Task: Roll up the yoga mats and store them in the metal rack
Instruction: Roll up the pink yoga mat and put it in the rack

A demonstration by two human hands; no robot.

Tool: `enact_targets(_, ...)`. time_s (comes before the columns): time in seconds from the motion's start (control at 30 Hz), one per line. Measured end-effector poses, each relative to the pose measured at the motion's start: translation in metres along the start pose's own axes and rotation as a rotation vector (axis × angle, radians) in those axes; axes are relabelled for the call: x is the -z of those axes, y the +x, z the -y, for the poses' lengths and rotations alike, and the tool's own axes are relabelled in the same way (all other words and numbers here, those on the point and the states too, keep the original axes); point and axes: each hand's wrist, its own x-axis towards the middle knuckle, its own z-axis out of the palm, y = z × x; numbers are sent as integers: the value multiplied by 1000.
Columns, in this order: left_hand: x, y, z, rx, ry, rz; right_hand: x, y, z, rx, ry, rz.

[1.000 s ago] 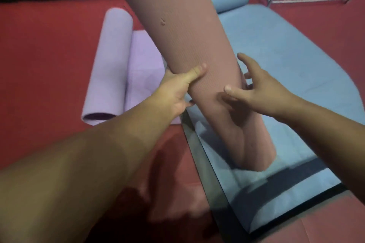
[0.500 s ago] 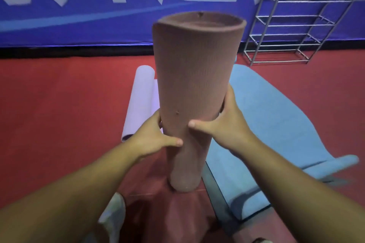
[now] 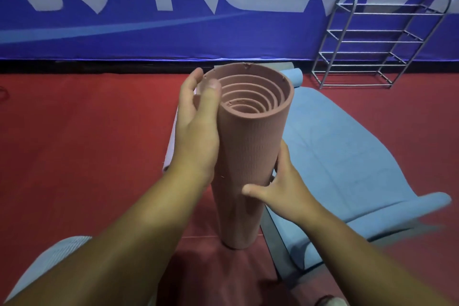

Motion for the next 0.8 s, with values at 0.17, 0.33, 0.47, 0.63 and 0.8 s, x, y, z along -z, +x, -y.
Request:
enact_targets(0.17,-14,-1,5,41,-108,10,19,10,39,146,145,-187)
enact_targets(0.33,-21,5,11,57,-202,77,13,12,44,182,178,-274)
enact_targets(0.47,-14,11,21,18,-246,108,3,14,33,171,158,-272)
enact_targets(0.63,-6,16,27,-13,-281,163,3,22,32,208,134,-242)
enact_targets(0.8,-4,22,28,-23,-282,163,-4,28,33,227,148,-244)
